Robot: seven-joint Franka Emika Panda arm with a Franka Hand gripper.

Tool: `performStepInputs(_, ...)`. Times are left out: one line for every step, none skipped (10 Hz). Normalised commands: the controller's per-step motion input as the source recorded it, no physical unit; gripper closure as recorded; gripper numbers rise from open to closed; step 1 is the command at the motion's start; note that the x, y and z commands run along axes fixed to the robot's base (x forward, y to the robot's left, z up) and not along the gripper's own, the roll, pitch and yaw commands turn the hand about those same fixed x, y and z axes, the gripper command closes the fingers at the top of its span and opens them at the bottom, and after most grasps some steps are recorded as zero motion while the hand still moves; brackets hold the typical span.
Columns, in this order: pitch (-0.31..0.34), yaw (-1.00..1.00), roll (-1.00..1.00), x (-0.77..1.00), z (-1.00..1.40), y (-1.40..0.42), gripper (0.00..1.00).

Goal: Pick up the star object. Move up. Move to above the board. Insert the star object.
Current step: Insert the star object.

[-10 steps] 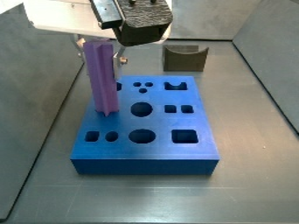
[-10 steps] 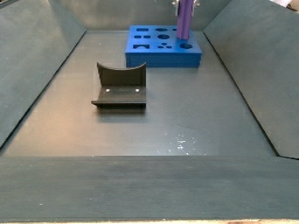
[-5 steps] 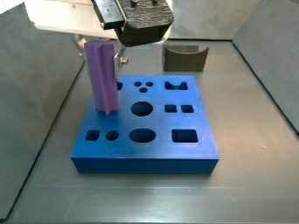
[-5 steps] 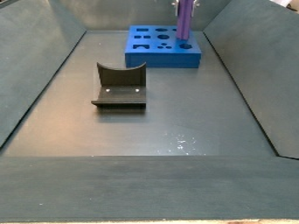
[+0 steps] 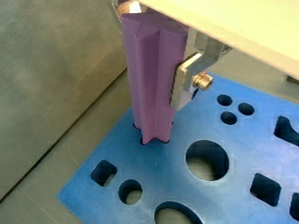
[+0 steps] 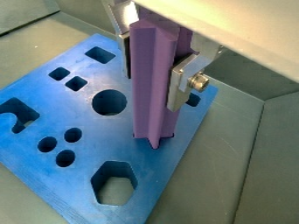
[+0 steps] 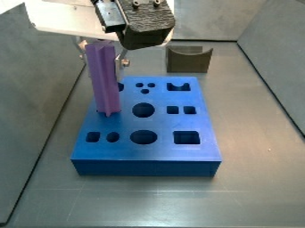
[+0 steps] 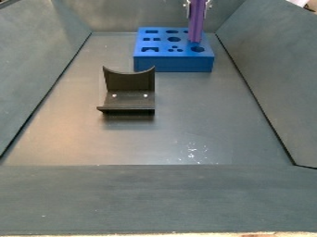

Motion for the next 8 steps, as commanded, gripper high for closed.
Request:
performStepInputs(-0.003, 0.00, 0.01, 0.14, -1.00, 0.00, 1.00)
performStepInputs(-0.004, 0.00, -0.03, 0.90, -1.00, 0.00, 1.00)
performStepInputs(-0.007, 0.00, -0.07, 0.95, -1.00, 0.00, 1.00)
performStepInputs(-0.009, 0.00, -0.09, 0.97, -1.00, 0.00, 1.00)
performStepInputs(-0.010, 0.00, -0.09, 0.97, -1.00, 0.00, 1.00)
performStepInputs(0.000, 0.00, -0.06, 0.98, -1.00, 0.00, 1.00)
performStepInputs(0.000, 0.00, 0.00, 0.97, -1.00, 0.00, 1.00)
performStepInputs(-0.136, -0.09, 0.00, 0.14, -0.21, 0.00, 1.00)
